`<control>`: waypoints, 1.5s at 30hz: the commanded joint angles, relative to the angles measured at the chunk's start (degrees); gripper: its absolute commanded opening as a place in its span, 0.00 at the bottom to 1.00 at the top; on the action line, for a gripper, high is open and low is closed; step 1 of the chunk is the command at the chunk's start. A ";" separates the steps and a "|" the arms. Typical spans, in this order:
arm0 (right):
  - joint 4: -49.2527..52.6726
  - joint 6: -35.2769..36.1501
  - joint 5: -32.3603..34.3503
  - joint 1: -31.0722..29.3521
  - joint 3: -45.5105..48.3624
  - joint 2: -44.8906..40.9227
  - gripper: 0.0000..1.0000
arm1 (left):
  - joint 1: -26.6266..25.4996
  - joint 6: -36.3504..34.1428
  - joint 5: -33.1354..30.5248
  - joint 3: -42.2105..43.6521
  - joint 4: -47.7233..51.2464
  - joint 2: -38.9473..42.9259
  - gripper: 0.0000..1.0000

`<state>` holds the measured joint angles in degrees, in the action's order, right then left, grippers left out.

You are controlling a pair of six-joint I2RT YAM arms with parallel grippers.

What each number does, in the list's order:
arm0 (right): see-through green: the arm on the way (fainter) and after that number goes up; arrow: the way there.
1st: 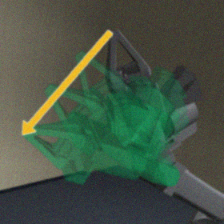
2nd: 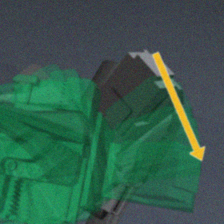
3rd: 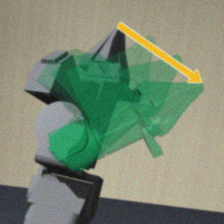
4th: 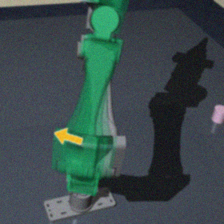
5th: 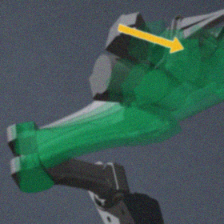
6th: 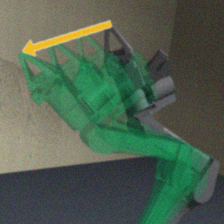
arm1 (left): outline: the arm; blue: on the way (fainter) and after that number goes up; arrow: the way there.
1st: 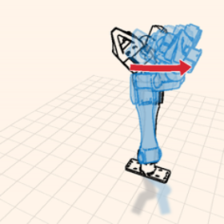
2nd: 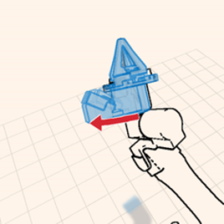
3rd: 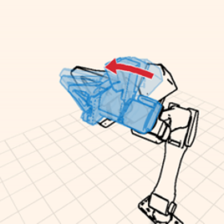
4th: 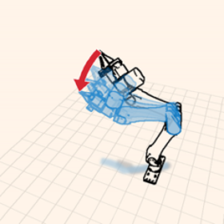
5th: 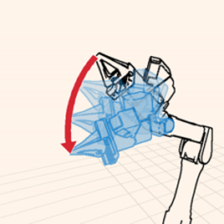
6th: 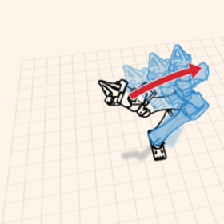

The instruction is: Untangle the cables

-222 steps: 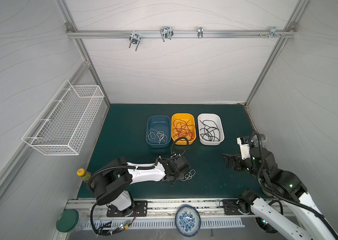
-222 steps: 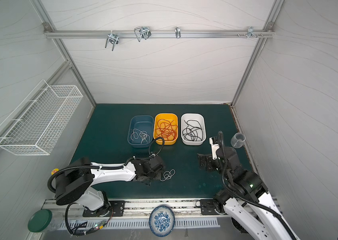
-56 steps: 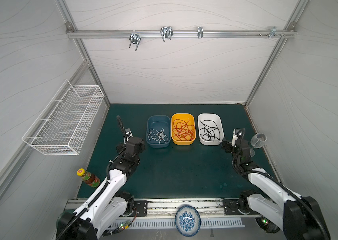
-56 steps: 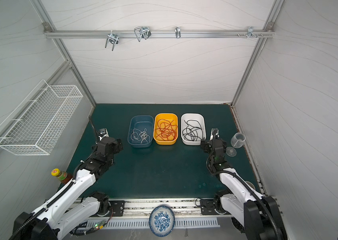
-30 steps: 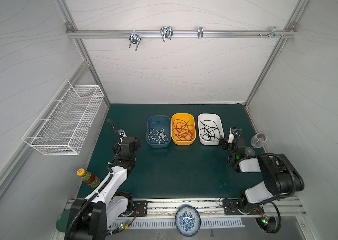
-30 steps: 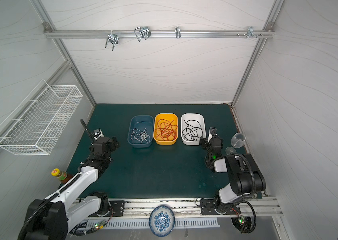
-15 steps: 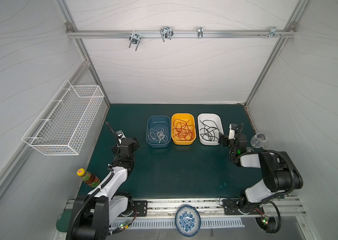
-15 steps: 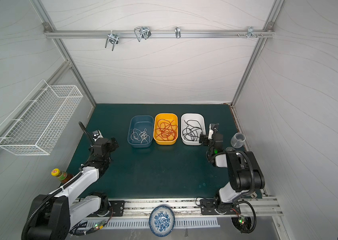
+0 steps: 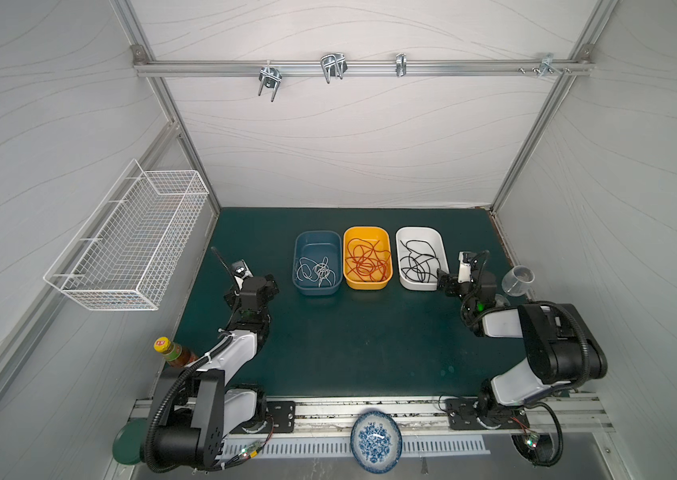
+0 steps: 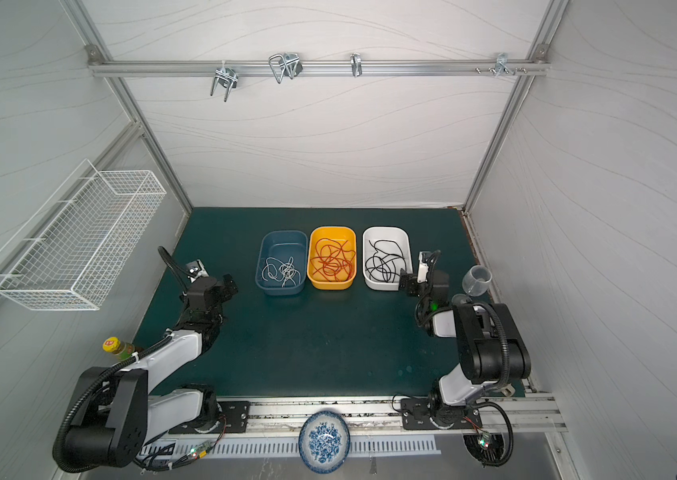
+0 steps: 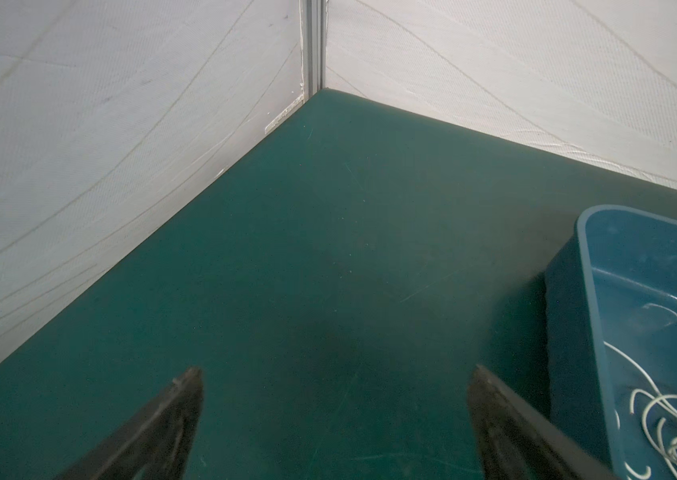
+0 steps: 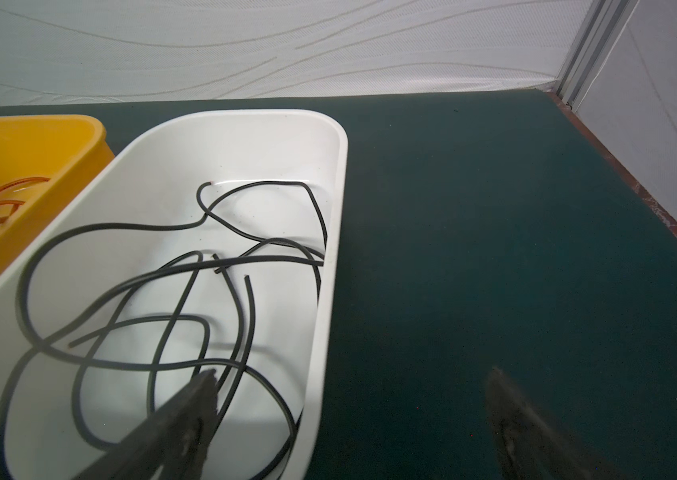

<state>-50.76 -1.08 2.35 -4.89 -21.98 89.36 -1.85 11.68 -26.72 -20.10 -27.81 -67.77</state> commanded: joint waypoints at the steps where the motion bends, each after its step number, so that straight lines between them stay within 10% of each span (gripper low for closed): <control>1: -1.52 1.48 -3.08 0.27 0.63 -0.15 0.99 | 0.57 -1.84 0.83 0.18 -6.55 -1.59 1.00; 22: 5.14 0.27 -4.17 1.46 -3.27 0.53 0.99 | 4.48 -5.50 14.53 -0.18 -26.04 -20.19 1.00; 45: 6.62 1.27 -3.41 0.67 -4.13 0.62 0.99 | 1.35 -7.37 7.87 -3.09 -22.36 -21.27 1.00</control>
<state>-44.53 -0.99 -1.45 -3.90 -25.23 89.45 -0.34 5.10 -17.89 -21.78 -47.51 -88.40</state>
